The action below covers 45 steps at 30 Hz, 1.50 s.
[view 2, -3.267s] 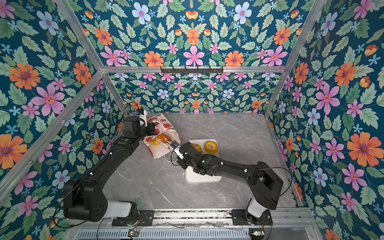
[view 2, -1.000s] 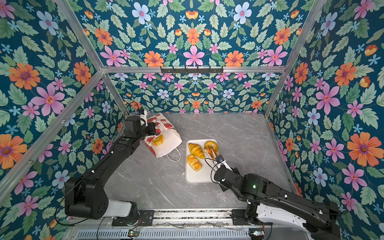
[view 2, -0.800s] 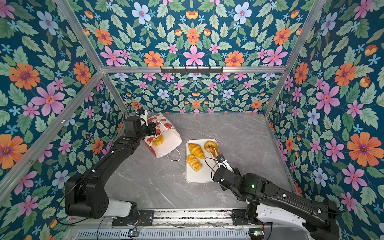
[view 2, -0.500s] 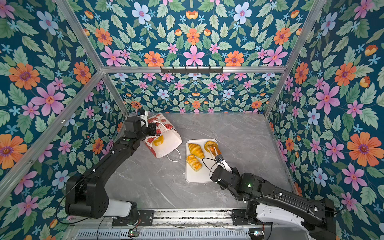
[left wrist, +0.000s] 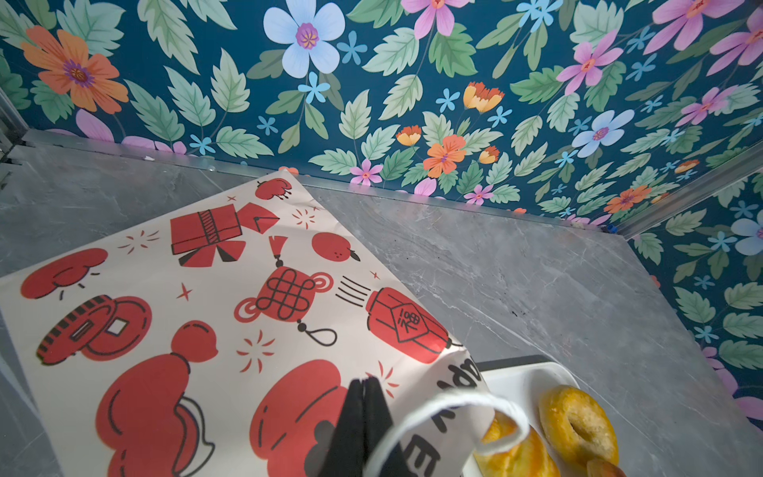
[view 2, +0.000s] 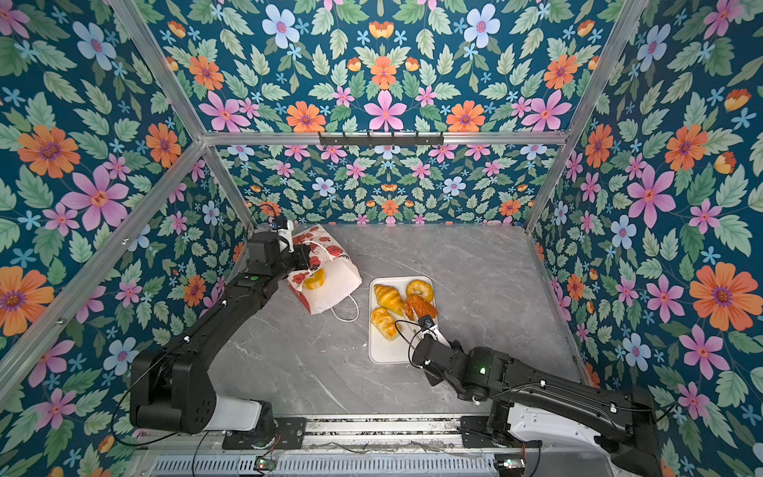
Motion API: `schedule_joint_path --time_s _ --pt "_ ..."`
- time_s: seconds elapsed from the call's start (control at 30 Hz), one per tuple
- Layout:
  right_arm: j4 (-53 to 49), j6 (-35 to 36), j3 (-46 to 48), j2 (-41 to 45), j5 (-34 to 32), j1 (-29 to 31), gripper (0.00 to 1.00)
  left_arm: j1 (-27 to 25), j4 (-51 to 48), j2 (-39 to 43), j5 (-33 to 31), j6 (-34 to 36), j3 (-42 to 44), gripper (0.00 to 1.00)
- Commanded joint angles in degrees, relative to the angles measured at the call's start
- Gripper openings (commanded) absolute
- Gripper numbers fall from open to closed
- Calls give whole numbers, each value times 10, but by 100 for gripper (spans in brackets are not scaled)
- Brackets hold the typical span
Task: Take the fake bread out of the paper bag
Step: 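Lower the brown bread onto the tray and open the tongs, then reach the open tongs back into the paper bag toward the yellow cylinder bread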
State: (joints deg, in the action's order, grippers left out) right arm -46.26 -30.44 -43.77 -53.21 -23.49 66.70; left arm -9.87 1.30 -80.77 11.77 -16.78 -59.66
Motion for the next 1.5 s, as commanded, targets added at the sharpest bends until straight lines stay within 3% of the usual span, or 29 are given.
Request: schedule_joint_path --time_s 0.0,0.13,0.27,0.77,1.47 --pt "6 -38 7 0 15 4 0 1 15 0 1 -1 3 0" --pt "12 -48 15 10 21 5 1 0 17 -1 3 -2 4 0" --pt "25 -49 17 18 32 5 15 0 19 -1 5 -4 4 0" --pt "35 -57 26 39 44 5 35 1 20 4 5 -4 7 0" --pt "109 -4 28 96 7 5 33 0 20 0 7 -5 3 0"
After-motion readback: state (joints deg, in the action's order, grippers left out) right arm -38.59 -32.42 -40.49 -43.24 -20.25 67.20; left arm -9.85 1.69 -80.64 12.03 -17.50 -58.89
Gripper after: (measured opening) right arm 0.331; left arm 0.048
